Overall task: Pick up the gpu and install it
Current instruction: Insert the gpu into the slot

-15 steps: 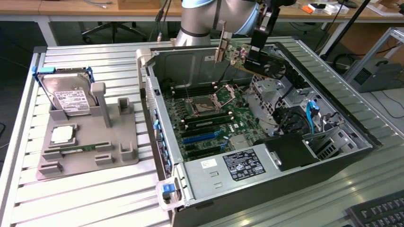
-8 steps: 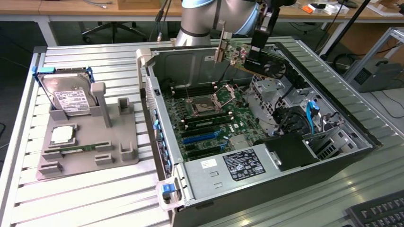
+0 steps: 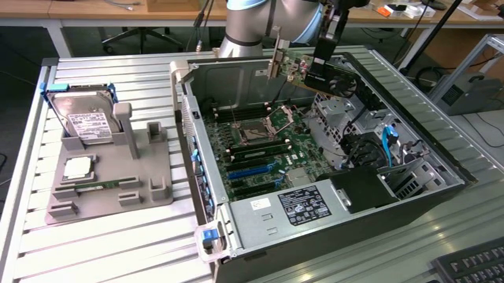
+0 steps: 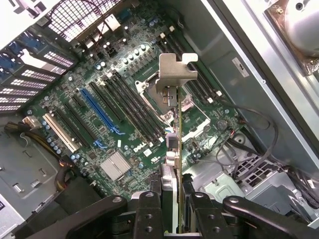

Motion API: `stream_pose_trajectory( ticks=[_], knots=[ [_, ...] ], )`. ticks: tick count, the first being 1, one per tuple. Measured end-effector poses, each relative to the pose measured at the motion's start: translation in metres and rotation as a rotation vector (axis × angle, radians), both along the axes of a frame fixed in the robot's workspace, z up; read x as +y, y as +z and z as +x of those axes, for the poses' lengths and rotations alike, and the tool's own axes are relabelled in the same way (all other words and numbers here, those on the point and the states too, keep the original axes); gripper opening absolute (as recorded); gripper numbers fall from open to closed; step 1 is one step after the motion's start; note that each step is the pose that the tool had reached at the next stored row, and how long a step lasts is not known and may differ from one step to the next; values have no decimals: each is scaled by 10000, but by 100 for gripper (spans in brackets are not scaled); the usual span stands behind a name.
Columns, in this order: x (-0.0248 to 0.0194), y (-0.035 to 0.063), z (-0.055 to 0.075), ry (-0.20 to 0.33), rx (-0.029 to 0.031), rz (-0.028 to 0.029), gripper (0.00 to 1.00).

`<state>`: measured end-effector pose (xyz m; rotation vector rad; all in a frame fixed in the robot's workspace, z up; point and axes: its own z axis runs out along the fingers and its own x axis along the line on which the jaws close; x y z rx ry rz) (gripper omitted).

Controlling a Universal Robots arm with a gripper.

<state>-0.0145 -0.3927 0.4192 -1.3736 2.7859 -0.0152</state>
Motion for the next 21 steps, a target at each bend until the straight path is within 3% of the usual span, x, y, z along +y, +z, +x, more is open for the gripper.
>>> stream_pose_trajectory(
  ticks=[21],
  knots=[
    [0, 0, 0, 665, 0, 0, 27]
  ],
)
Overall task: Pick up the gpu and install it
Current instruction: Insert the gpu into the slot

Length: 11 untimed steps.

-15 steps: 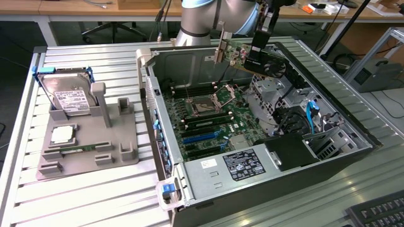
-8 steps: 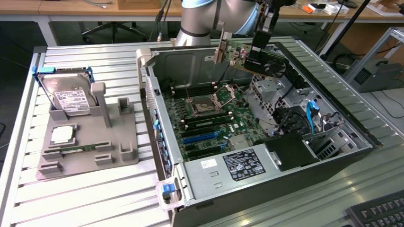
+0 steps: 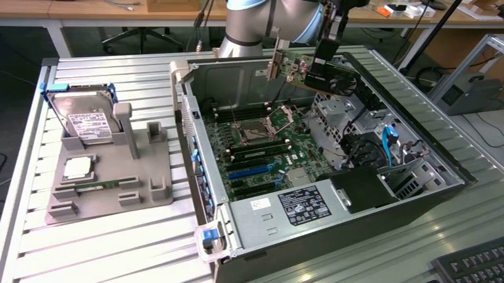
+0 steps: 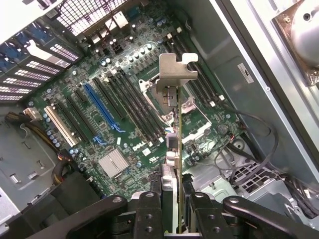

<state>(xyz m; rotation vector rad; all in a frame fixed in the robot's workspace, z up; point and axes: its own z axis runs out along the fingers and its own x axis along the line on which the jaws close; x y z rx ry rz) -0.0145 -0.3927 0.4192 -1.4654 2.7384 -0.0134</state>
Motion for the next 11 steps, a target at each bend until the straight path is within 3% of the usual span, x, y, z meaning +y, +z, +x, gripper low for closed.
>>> stream_pose_trajectory(
  ticks=[11],
  knots=[
    [0, 0, 0, 275, 0, 0, 27]
  ],
)
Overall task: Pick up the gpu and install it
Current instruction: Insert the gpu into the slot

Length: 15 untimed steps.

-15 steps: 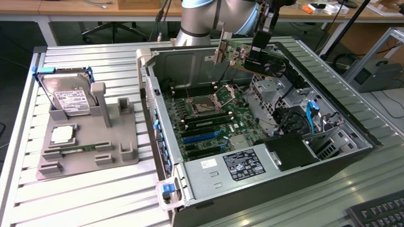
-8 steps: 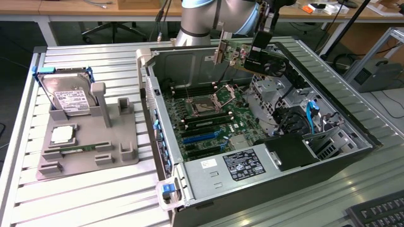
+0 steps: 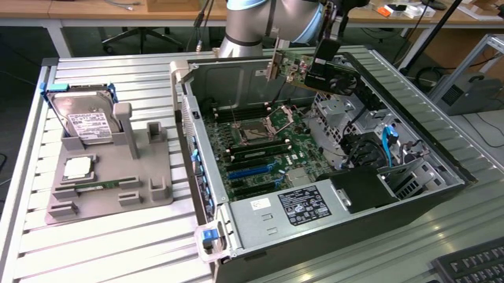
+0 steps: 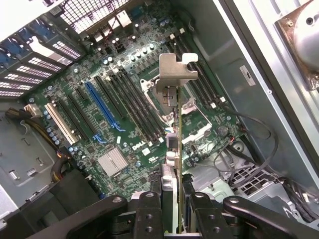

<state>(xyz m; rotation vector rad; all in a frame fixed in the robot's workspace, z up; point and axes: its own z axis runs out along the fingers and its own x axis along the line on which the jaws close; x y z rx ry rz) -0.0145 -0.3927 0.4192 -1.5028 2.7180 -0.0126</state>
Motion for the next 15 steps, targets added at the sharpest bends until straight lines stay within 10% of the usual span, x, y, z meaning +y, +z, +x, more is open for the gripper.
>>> stream_pose_trajectory(
  ticks=[15],
  knots=[
    [0, 0, 0, 316, 0, 0, 27]
  ],
)
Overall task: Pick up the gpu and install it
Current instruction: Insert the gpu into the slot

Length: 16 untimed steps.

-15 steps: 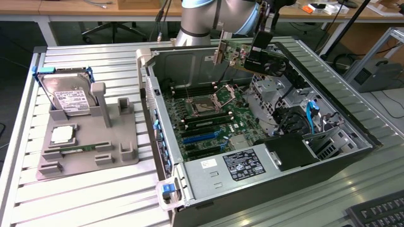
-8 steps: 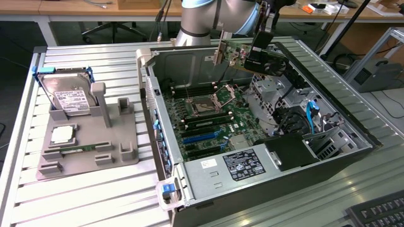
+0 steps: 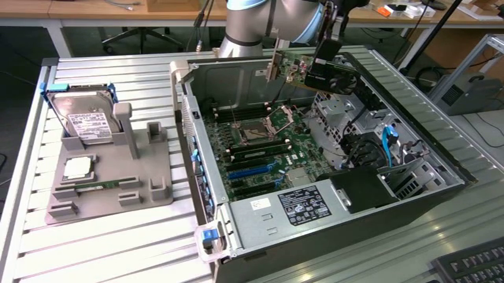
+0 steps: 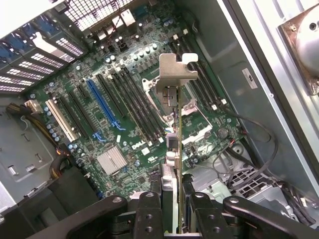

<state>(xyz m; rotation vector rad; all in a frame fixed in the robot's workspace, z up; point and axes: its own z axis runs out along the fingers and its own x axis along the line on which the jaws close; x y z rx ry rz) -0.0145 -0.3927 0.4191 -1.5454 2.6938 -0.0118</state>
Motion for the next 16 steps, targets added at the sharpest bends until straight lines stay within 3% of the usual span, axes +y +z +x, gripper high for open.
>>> stream_pose_trajectory(
  ticks=[16],
  knots=[
    [0, -1, 0, 334, 0, 0, 27]
  ],
)
